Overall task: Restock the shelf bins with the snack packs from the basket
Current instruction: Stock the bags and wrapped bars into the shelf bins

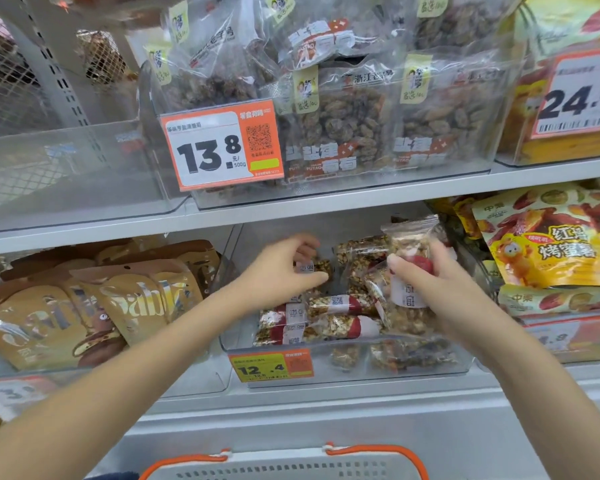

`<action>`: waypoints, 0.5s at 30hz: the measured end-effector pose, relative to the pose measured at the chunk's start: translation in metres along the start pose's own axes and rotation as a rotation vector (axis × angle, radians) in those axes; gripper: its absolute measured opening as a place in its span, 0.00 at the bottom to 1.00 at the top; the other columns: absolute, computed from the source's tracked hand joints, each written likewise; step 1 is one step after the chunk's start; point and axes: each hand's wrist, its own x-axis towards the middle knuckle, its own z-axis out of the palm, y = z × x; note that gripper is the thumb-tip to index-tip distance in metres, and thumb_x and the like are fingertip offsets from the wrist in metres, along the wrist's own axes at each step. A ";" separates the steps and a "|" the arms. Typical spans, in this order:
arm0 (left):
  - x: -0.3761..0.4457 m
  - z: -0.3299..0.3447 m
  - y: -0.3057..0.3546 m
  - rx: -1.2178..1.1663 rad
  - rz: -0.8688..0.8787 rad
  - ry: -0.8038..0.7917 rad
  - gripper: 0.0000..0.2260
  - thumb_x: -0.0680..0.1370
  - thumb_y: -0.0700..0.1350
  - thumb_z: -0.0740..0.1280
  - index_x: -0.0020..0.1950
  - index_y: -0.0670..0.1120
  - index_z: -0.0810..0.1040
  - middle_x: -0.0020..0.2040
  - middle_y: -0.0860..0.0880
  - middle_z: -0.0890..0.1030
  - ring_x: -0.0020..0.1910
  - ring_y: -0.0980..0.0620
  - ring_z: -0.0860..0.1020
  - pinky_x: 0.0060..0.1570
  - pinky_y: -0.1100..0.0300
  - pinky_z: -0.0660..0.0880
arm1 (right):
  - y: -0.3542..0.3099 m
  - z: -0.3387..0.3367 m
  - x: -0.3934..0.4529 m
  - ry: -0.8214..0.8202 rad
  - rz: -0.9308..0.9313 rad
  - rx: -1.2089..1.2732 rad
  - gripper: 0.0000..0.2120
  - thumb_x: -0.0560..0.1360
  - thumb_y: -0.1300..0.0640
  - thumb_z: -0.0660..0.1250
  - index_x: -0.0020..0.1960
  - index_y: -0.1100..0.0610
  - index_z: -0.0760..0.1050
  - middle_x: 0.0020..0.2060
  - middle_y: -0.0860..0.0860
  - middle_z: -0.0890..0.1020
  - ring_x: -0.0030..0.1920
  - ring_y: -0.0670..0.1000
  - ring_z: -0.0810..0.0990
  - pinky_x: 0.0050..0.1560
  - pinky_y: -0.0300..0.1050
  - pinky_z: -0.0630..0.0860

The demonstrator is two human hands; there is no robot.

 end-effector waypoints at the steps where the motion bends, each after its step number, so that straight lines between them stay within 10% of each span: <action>1: -0.015 -0.001 0.014 -0.172 0.068 0.010 0.27 0.74 0.45 0.71 0.68 0.57 0.64 0.65 0.51 0.71 0.61 0.59 0.73 0.59 0.63 0.73 | -0.003 0.008 -0.002 -0.060 0.079 0.138 0.10 0.76 0.52 0.66 0.56 0.45 0.72 0.48 0.49 0.81 0.49 0.51 0.80 0.56 0.53 0.76; 4: -0.046 0.000 0.030 0.017 0.367 -0.004 0.41 0.73 0.41 0.71 0.73 0.68 0.50 0.74 0.57 0.56 0.71 0.59 0.62 0.66 0.65 0.65 | -0.009 0.030 -0.015 -0.265 0.194 0.191 0.15 0.72 0.58 0.66 0.57 0.50 0.69 0.50 0.51 0.78 0.46 0.50 0.77 0.52 0.48 0.79; 8: -0.061 -0.002 0.015 0.259 0.516 -0.007 0.26 0.73 0.46 0.71 0.69 0.57 0.68 0.74 0.52 0.63 0.70 0.54 0.62 0.68 0.53 0.64 | -0.002 0.055 -0.028 -0.337 0.089 -0.270 0.34 0.67 0.55 0.76 0.60 0.47 0.55 0.53 0.50 0.74 0.49 0.46 0.78 0.51 0.45 0.78; 12: -0.077 -0.008 -0.005 0.447 0.469 0.022 0.20 0.69 0.58 0.65 0.59 0.55 0.69 0.59 0.55 0.73 0.56 0.53 0.72 0.52 0.49 0.74 | -0.005 0.077 -0.033 -0.293 -0.089 -0.586 0.25 0.65 0.49 0.77 0.52 0.47 0.64 0.44 0.47 0.78 0.39 0.46 0.78 0.38 0.42 0.75; 15: -0.091 -0.014 -0.022 0.463 0.312 0.114 0.26 0.72 0.59 0.69 0.67 0.53 0.66 0.63 0.56 0.71 0.60 0.54 0.70 0.59 0.53 0.70 | -0.014 0.079 -0.027 -0.119 -0.289 -0.910 0.17 0.65 0.42 0.74 0.48 0.45 0.72 0.40 0.43 0.79 0.40 0.45 0.77 0.40 0.47 0.76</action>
